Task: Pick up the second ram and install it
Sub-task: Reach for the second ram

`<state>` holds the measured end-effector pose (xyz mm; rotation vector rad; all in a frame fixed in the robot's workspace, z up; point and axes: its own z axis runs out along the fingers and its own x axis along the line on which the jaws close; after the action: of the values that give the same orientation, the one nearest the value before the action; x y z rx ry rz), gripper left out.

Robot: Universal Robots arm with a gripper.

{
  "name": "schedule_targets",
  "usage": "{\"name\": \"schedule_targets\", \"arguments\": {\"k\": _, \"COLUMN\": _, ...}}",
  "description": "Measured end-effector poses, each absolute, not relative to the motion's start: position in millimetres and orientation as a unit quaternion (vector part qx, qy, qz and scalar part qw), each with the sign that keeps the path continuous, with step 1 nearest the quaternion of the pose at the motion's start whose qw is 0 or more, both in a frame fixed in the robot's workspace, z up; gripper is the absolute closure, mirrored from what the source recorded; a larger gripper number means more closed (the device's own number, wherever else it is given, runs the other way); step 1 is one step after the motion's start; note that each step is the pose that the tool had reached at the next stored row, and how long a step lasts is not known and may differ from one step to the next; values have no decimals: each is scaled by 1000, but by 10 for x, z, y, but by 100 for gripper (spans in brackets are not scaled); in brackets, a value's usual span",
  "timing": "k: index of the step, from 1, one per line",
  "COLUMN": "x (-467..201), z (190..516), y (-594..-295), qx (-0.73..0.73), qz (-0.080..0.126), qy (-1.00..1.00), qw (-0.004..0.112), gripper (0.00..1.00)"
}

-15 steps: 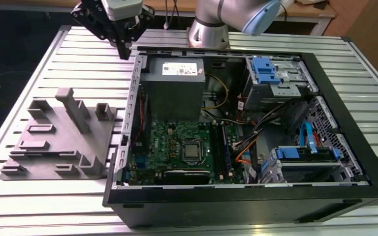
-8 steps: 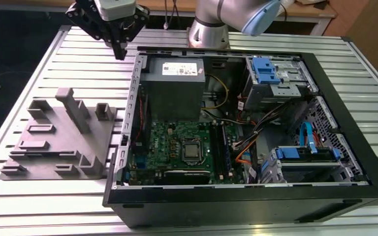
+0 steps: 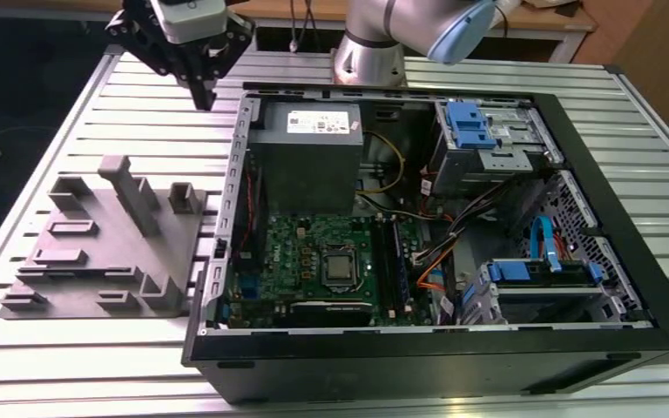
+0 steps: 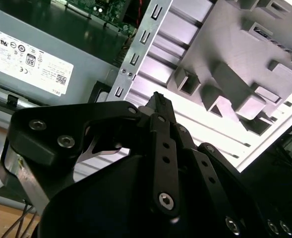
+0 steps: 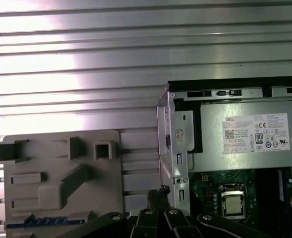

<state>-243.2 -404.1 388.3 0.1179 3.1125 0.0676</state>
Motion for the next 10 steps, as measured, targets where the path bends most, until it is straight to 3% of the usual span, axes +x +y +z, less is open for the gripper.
{"name": "schedule_targets", "arguments": {"k": 10, "x": -2574, "z": 3843, "y": -4082, "qx": 38, "qz": 22, "qy": 999, "qw": 13, "gripper": 93}}
